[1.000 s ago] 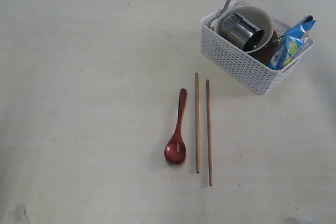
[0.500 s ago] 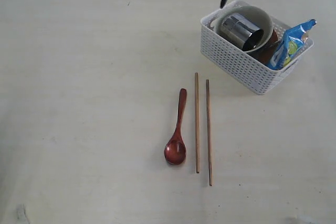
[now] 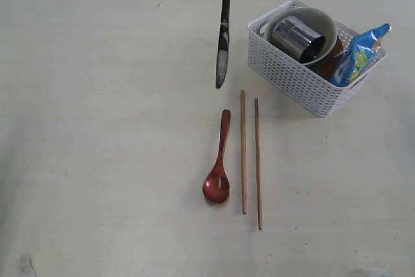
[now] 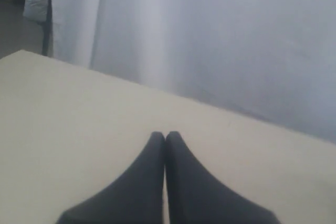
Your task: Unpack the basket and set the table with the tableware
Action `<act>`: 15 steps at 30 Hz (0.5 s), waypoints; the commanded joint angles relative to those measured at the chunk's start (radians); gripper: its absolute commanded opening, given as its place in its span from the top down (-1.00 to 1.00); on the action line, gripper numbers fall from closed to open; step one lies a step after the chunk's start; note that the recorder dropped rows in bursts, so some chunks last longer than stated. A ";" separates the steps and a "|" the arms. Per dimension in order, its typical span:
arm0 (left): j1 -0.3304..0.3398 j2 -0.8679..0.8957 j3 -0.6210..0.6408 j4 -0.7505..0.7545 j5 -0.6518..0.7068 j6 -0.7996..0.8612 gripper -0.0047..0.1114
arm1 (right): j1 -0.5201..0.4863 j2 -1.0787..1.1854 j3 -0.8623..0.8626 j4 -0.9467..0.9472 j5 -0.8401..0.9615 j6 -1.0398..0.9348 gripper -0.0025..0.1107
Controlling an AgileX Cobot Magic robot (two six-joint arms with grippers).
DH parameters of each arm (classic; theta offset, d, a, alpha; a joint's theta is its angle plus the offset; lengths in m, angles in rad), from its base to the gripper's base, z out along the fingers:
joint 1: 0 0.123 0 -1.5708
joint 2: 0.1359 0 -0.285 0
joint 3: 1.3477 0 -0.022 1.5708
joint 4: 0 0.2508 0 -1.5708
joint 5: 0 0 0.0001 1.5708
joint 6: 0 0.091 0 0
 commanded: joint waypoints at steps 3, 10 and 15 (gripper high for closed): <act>0.003 -0.003 0.004 -0.063 -0.206 -0.039 0.92 | 0.080 -0.010 0.060 0.128 0.012 -0.154 0.96; 0.003 -0.003 0.004 -0.063 -0.485 -0.053 0.92 | 0.099 -0.010 0.060 0.124 0.012 -0.152 0.96; 0.003 0.043 -0.006 0.008 -0.710 -0.168 0.89 | 0.099 -0.010 0.060 0.126 0.012 -0.132 0.96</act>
